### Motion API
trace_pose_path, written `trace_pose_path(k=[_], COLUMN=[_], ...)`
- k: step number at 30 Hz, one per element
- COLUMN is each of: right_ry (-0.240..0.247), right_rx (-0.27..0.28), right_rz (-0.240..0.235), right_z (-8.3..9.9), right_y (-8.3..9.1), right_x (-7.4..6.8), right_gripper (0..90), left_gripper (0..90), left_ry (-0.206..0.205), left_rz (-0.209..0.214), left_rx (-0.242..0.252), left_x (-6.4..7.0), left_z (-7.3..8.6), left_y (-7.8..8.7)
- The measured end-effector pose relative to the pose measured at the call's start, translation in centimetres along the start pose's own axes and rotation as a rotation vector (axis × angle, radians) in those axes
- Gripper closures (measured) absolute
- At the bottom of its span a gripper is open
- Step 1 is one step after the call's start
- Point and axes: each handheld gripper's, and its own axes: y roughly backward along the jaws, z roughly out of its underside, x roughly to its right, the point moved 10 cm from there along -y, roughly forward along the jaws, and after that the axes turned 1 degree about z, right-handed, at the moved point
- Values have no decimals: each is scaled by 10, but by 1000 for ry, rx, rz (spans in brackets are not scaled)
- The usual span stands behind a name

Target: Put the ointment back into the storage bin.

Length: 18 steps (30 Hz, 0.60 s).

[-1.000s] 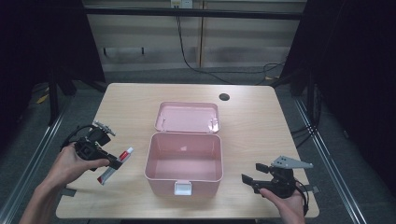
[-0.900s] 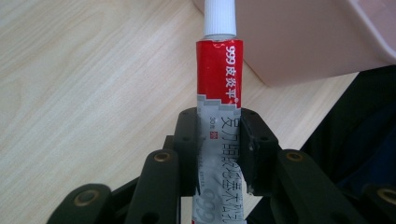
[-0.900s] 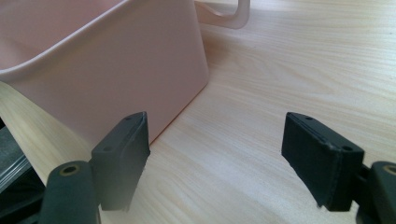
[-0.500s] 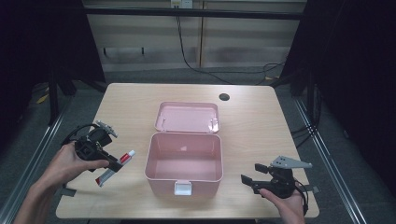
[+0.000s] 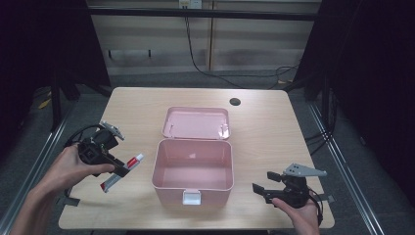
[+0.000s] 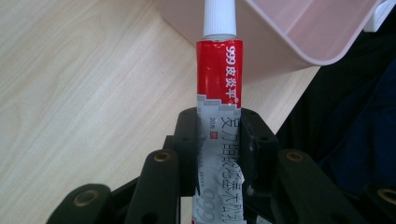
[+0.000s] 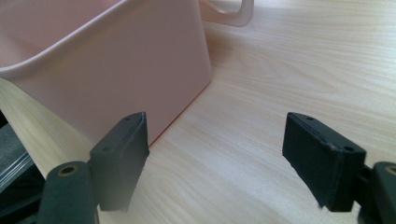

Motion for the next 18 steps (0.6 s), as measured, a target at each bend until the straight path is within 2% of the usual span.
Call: trace_pose_path(k=[3, 8, 9, 11, 14, 18], right_ry=[1, 1, 1, -1, 0, 0], right_rx=[1, -1, -2, 0, -1, -2], right_rz=[-1, 1, 1, -1, 2, 1], right_z=[0, 0, 0, 0, 0, 0], right_y=[0, 0, 0, 0, 0, 0], right_x=[0, 0, 0, 0, 0, 0], right_gripper=[223, 222, 222, 221, 220, 220], left_gripper=[707, 707, 707, 707, 707, 707], left_ry=[-22, -24, -38, -39, -58, -74], left_rz=[1, -1, 0, 2, 16, 13], left_rx=[-8, 11, -4, -9, -9, -10], left_x=[2, 7, 7, 9, 13, 16], left_z=[-3, -9, -9, -11, -15, -20], left_y=[3, 8, 8, 10, 12, 13])
